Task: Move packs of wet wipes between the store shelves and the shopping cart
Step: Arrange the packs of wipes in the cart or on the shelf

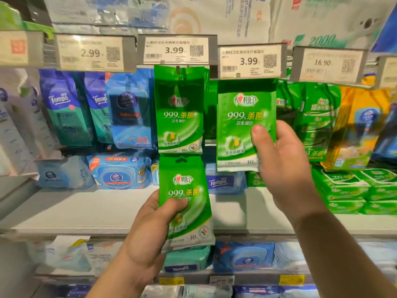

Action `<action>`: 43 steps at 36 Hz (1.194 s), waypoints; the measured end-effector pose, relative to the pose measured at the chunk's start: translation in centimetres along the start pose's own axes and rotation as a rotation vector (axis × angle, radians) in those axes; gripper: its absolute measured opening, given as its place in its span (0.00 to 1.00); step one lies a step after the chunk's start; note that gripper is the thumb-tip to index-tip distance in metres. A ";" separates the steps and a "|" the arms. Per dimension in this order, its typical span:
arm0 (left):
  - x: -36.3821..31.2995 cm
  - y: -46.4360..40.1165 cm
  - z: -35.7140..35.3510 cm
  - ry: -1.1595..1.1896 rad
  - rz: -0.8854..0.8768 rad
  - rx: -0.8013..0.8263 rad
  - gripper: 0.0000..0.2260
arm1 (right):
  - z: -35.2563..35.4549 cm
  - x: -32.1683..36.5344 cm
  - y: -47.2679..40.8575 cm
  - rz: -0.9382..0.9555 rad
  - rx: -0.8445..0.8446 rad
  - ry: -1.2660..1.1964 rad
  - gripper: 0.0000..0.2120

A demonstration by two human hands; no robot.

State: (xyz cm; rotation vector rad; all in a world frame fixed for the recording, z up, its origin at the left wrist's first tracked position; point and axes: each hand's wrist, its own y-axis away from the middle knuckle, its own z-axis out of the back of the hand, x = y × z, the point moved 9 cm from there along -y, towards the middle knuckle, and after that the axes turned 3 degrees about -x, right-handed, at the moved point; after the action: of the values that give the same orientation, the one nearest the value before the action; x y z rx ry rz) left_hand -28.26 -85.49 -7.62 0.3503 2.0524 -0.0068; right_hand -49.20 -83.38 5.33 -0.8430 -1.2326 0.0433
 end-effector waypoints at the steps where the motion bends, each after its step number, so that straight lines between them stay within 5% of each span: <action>1: 0.0 0.0 0.0 0.001 0.004 0.004 0.23 | -0.1 -0.2 0.1 -0.001 0.006 -0.002 0.28; 7: -0.1 0.1 0.0 0.001 -0.003 0.011 0.22 | -0.3 -3.6 0.7 -0.088 0.031 -0.060 0.36; 16: -0.3 0.3 0.3 0.011 -0.026 0.014 0.21 | -1.5 -6.9 1.6 -0.262 0.024 -0.083 0.22; 34: 0.3 0.0 1.6 0.022 -0.038 -0.003 0.24 | -3.2 -9.6 1.0 -0.508 0.024 -0.103 0.22; 43: 1.4 0.3 1.0 -0.055 -0.014 0.047 0.25 | -4.9 -10.4 9.2 -0.610 0.498 -0.053 0.24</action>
State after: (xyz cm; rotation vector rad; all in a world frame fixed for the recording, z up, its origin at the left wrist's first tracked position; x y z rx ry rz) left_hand -27.90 -85.02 -9.28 0.3608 2.0031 -0.0729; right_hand -45.27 -84.26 -8.83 -0.0190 -1.4046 -0.1177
